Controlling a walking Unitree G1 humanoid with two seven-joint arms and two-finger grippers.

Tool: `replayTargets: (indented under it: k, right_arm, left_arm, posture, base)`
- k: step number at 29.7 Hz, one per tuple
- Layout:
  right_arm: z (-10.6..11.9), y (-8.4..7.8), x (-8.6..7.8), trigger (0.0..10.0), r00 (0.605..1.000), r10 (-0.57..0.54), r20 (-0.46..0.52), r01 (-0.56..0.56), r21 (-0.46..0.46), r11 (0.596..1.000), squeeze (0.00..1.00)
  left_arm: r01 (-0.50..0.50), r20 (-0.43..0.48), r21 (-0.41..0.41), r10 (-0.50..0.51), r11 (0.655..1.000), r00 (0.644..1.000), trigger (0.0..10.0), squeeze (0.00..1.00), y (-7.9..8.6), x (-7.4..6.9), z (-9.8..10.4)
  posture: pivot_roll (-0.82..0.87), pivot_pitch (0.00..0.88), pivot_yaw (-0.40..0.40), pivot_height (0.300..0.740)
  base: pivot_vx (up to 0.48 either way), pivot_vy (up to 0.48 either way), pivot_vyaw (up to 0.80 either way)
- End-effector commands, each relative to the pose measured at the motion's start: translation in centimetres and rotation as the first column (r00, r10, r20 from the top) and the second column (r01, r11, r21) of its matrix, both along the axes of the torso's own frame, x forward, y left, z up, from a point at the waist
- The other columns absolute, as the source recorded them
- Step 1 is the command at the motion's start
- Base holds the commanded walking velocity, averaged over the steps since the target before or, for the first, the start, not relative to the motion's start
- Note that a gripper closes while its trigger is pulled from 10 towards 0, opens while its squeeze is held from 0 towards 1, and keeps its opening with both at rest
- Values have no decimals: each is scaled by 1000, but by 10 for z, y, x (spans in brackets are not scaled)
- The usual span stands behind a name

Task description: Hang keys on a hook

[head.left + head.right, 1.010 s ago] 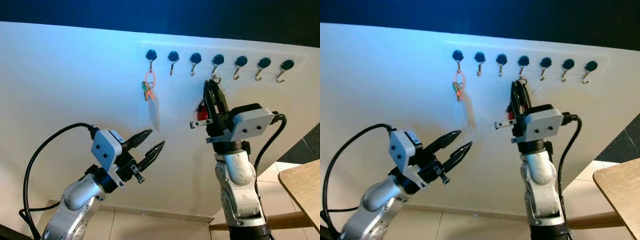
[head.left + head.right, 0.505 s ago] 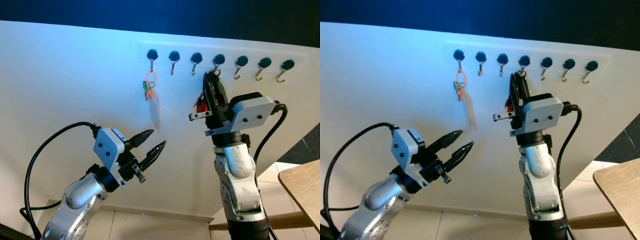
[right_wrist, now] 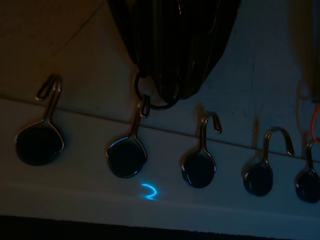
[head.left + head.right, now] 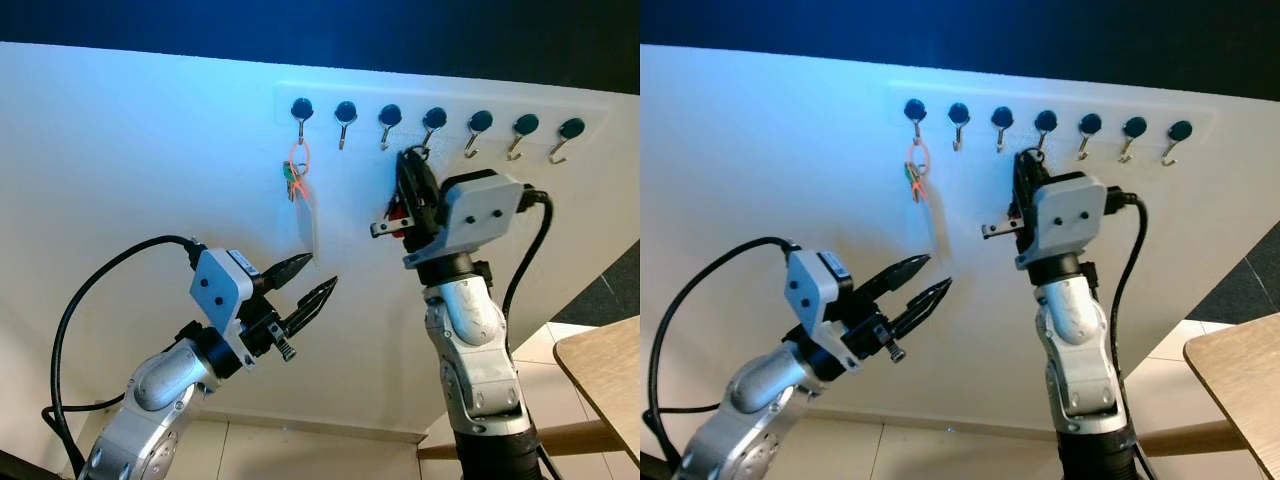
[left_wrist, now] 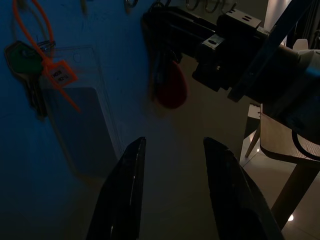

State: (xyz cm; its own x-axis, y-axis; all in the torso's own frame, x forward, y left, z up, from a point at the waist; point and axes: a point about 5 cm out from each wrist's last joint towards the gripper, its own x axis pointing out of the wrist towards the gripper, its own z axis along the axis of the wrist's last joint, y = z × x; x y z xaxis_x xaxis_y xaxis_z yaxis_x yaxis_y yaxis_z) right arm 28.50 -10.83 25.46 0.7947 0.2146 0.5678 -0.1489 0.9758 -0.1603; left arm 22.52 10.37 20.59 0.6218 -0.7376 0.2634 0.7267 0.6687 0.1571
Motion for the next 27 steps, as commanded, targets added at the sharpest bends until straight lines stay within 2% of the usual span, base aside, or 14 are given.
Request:
replayTargets:
  k: [1,9,18,19,20,21,26,27]
  right_arm:
    - [-3,3,0,10000,1000,19,-23,-20,-23,1000,0]
    - [-9,3,0,10000,998,20,-57,-22,-28,999,0]
    - [-9,2,0,10000,996,52,-72,-50,28,998,0]
    - [-8,2,0,10000,995,64,-74,-60,49,997,490]
    - [-8,2,0,10000,995,64,-74,-60,49,997,490]
    - [-7,1,-1,10000,995,68,-70,-64,59,996,1000]
    - [-4,1,-1,10000,996,71,-53,-68,58,996,1000]
    - [-1,1,-2,10000,996,79,-35,-77,53,996,553]
  left_arm:
    - [21,0,-17,-21,1000,1000,10000,0,-4,-3,2]
    - [55,57,-71,-51,996,997,10000,0,-12,-3,24]
    - [50,36,-86,-48,995,998,10000,0,-12,0,23]
    - [51,37,-97,-48,994,998,10000,0,-13,0,25]
    - [51,37,-97,-48,994,998,10000,0,-13,0,25]
    - [52,38,-99,-48,994,998,10000,0,-14,0,26]
    - [52,39,-104,-48,993,998,10000,0,-14,1,28]
    - [50,36,-108,-47,993,998,10000,0,-14,1,28]
  posture:
    - [56,91,-55,740]
    - [56,87,-57,740]
    - [56,88,-54,740]
    - [57,88,-54,740]
    - [57,88,-54,740]
    - [57,89,-53,740]
    - [55,91,-53,740]
    - [56,93,-53,740]
  base:
    - [0,0,0]
    - [0,0,0]
    - [0,0,0]
    - [0,0,0]
    - [0,0,0]
    - [0,0,0]
    - [0,0,0]
    - [0,0,0]
